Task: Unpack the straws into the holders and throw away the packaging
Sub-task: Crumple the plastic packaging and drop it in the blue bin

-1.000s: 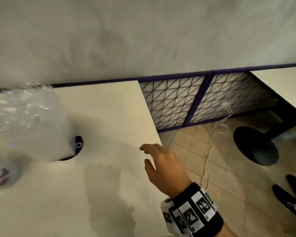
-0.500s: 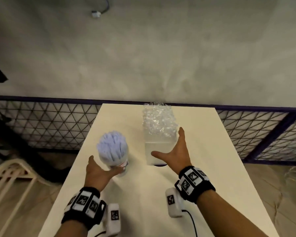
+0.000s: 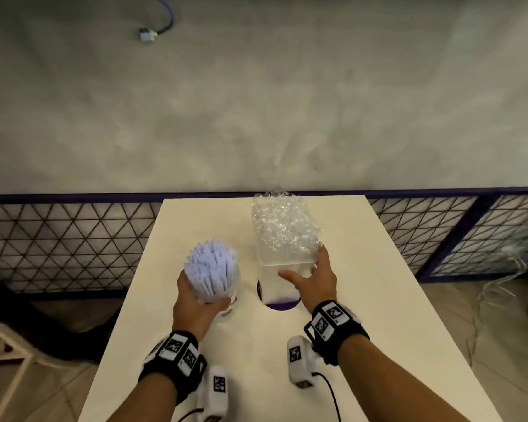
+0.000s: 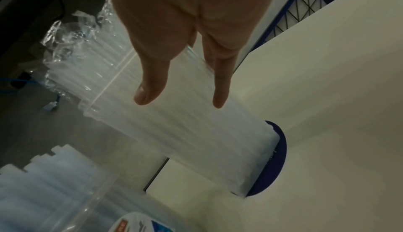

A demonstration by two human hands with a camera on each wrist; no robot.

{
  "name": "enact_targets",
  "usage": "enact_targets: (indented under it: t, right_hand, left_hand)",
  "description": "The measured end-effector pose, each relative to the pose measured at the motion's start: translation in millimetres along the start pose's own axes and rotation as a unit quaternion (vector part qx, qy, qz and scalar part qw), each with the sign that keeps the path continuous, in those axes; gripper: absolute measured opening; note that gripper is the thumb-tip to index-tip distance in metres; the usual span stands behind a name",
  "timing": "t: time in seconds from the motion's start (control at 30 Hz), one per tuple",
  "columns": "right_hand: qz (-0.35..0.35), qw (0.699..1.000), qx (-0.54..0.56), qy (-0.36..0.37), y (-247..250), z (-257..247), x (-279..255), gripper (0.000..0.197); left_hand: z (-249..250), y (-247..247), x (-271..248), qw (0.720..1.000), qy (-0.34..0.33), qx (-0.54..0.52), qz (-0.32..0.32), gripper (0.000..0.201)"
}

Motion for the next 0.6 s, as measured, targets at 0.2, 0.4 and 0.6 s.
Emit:
enact_targets:
  t: [0.2,0.4,0.6]
  right_hand:
    - [-0.002,0.999,0.019,0.036,26,2,35,0.106]
    - [0.010,0.999,0.009,0.040,72,16,92,0.103]
    - [0.018,0.999,0.005,0.037,114,26,150,0.103]
  left_hand:
    - [19,-31,38,1.000,-0.024,0.001,-0.004,0.104]
    - [40,-79,103,0.998,-0.036,0.032,-0.046,0.103]
    - [56,-130,172,0.994,-0.055,0.051,-0.075,0.103]
Point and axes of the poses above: each hand's wrist, its own x-axis towards the middle knuckle, its own y-axis out of the back of the hand, z = x × y, the point moved 4 cm from there along x, towards the middle knuckle, and after that the axes turned 15 degrees about -z, right-handed, at the moved point
